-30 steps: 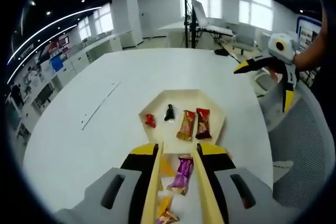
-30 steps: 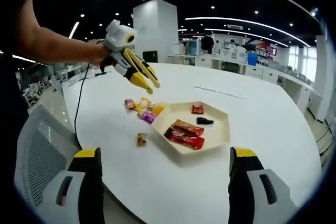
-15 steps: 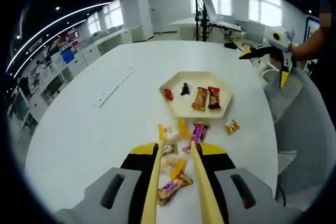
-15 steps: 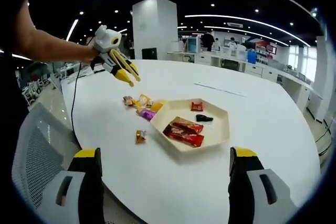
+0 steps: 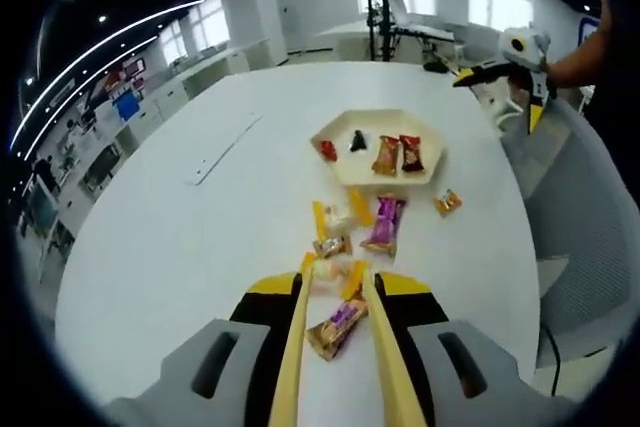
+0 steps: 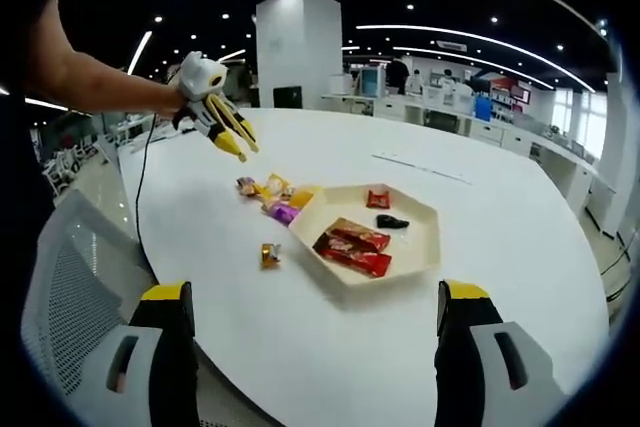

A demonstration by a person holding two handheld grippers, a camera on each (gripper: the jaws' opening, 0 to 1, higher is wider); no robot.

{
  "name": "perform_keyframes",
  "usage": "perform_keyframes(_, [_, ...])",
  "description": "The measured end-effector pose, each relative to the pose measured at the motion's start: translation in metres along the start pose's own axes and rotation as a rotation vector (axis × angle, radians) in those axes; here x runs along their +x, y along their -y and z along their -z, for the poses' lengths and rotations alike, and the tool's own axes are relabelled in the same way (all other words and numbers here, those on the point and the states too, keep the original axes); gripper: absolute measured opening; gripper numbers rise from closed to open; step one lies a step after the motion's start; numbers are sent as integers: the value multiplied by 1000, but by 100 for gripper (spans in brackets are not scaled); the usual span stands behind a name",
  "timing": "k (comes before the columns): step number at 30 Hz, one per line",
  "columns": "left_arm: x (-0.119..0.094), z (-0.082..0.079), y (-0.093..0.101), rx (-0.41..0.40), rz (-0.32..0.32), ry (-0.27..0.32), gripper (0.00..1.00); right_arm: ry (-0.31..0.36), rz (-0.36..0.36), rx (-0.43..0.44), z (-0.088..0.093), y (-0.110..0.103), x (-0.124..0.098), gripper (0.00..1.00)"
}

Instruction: Place the target food into the container with the food tongs after gripping and lifting it, then release it inside without dropping or visibly crushing the food.

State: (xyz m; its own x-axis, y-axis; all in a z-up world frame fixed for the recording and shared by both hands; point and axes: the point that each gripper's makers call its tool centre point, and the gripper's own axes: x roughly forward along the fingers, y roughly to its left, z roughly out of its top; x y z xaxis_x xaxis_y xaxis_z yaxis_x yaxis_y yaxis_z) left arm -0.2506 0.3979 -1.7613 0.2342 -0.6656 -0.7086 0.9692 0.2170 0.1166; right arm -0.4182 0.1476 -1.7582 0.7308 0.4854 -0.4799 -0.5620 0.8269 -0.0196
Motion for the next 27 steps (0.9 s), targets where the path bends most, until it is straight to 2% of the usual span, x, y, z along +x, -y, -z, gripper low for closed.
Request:
perform_keyframes(4, [10,12,3,43,23,-39,25,2,2,7,0,1,0,99])
perform_keyframes(7, [16,29,0,27,36,-69,25,3,3,13,0,2,0,99])
perform_keyframes(12, [23,46,4,26,58,-115,26,-5,3,15,2,2,0,99])
perform_keyframes(16, [27,48,4,39,66,-115,26,-11,2,14,3,1,0,99])
perform_keyframes(19, [32,54,7,81,91,-153,25,-16,3,12,4,1,0,99])
perform_keyframes(22, [35,58,17,52,126,-171,25,-18,7,9,4,2,0,99])
perform_keyframes(27, [35,65,32,65,150,-203,25,-16,11,12,4,2,0,99])
